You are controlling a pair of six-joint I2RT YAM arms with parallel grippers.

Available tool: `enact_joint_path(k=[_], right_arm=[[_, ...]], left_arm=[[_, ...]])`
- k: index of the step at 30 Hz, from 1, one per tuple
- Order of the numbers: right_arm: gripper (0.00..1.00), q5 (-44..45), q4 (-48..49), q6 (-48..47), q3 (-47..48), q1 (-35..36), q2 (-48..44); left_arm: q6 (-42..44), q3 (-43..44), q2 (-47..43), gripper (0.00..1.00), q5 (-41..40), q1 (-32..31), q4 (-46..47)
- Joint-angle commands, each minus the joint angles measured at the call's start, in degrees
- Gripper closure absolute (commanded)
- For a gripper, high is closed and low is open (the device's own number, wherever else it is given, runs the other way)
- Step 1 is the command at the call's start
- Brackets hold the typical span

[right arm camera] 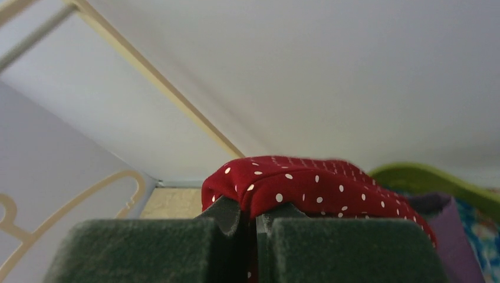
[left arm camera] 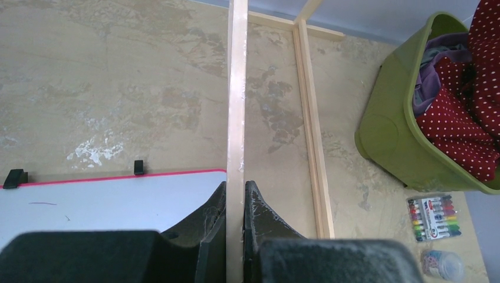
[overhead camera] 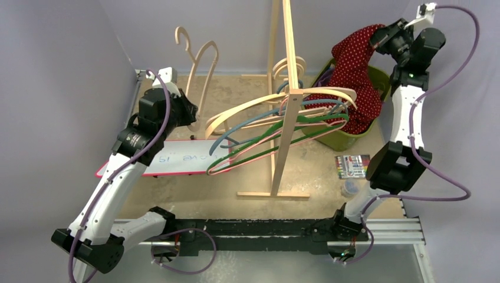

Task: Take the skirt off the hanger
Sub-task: Place the skirt in the bin.

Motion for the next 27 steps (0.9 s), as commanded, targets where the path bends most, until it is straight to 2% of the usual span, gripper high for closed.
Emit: enact_joint_path(k=[1,6,11,13,16,20,23,24,26,27], right_arm=[[1.00,6.7,2.1,-2.9,-8.5,-0.1,-9.1],[1.00,19.1,-3.2,-7.2,-24.4,-0.1,-13.8],[1.00,23.5,-2.6,-7.6,-37.8,-0.1,-11.7],[1.00,22.7,-5.8,-8.8,-37.6,0.9,-8.5],[1.00,26.9,-10.3,-9.2,-35.9,3.3,-4.9],[0.99,29.9,-11.4,-9.6,-37.2,4.2,-6.4],[0.94,29.9,-13.1,-9.8,-36.9,4.2,-9.2],[0.85,29.9,-13.8,-9.5,-37.9,4.2,-14.1],[0.77,29.6,-12.7,-9.5,-40.2,4.2,-18.2],[0.69,29.0,-12.3,-9.7,-41.5,4.2,-21.0]], left_arm=[[-0.5,1.7,-0.8,1.00,-0.1,0.2,3.6],[-0.3,1.1,-1.5,1.00,-0.4,0.2,3.4],[-0.1,1.7,-0.8,1.00,0.4,0.3,3.3],[-0.4,1.8,-0.5,1.00,0.7,0.2,3.4],[-0.5,2.2,0.1,1.00,1.0,0.2,2.8],[-0.6,2.2,-0.8,1.00,0.1,0.2,1.5],[-0.4,2.1,-1.6,1.00,-1.3,0.2,0.7],[-0.3,2.2,-1.9,1.00,-2.1,0.2,0.0],[-0.3,2.3,-1.9,1.00,-2.1,0.3,0.0],[-0.3,2.3,-1.7,1.00,-2.2,0.2,0.0]])
